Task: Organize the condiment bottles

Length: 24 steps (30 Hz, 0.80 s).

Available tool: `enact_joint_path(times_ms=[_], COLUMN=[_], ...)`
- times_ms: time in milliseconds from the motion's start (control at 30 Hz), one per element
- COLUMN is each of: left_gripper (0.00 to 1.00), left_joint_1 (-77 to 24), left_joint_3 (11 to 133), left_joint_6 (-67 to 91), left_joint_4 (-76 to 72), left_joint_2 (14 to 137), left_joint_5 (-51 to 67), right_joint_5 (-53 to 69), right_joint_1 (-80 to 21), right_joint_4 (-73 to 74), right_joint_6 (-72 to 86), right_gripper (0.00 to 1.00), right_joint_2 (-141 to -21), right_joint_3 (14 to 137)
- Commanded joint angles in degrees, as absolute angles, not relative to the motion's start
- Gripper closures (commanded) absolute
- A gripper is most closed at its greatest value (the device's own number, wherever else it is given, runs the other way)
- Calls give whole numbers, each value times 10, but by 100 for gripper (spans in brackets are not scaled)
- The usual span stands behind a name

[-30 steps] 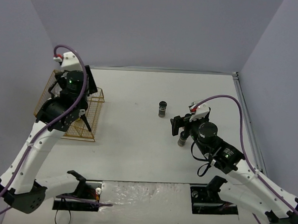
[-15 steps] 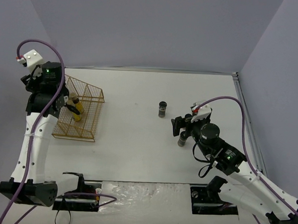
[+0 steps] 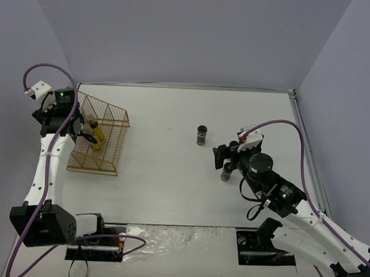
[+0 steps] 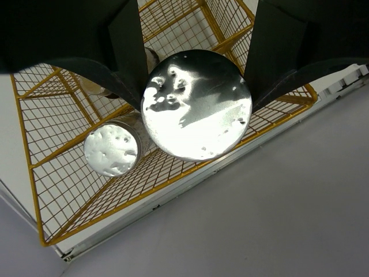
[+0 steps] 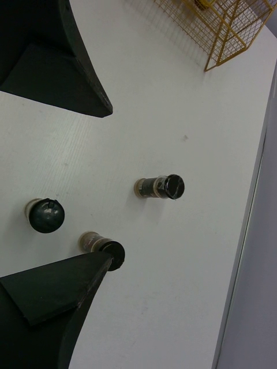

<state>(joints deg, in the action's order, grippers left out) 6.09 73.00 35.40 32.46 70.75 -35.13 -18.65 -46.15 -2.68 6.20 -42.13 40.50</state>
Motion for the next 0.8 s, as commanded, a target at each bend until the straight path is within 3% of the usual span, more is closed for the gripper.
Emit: enact_joint_path(times_ms=[0, 200, 300, 500, 633, 767], left_gripper=[88, 73, 59, 45, 29, 21], left_joint_1=[68, 69, 69, 69, 69, 69], left_joint_3=[729, 692, 681, 666, 660, 655], left_joint_6=[381, 386, 394, 401, 403, 408], left_joint_4=[238, 221, 218, 214, 214, 219], left_joint_2=[693, 693, 693, 696, 696, 696], left_joint_5=[-365, -367, -368, -368, -365, -361], right_joint_5=[-192, -190, -191, -192, -193, -195], right_joint_1=[-460, -461, -460, -461, -460, -461], right_joint_4=[-62, -62, -62, -63, -63, -63], right_joint_6=[68, 68, 68, 69, 69, 68], right_gripper=[0, 0, 0, 0, 0, 0], right_joint_2=[-421, -421, -421, -422, -424, -424], right_joint_3=[405, 404, 404, 403, 403, 403])
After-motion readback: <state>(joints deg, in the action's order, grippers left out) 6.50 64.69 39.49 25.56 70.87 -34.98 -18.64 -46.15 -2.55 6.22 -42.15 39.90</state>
